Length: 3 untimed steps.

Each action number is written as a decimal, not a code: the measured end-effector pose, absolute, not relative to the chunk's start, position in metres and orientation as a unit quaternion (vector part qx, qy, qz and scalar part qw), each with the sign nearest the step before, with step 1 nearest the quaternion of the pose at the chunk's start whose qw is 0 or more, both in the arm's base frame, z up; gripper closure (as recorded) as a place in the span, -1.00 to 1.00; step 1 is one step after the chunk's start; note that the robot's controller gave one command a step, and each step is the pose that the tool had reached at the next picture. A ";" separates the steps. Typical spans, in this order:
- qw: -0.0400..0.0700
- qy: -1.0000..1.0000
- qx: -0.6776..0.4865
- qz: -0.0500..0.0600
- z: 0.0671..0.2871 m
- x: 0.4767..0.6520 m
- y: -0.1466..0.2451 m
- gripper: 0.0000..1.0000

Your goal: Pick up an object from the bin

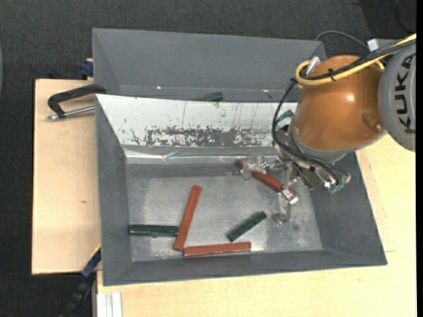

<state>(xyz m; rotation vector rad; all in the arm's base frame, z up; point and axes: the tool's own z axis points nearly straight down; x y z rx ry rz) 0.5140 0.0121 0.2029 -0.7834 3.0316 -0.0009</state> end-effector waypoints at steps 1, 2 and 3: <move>0.003 0.945 -0.326 -0.001 0.135 0.508 0.011 -1.00; 0.003 0.910 -0.414 0.000 0.075 0.494 -0.028 1.00; 0.003 0.910 -0.414 0.000 0.075 0.494 -0.028 1.00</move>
Offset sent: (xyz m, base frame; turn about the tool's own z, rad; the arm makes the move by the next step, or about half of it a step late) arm -0.0226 -0.0408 -0.1297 -0.3512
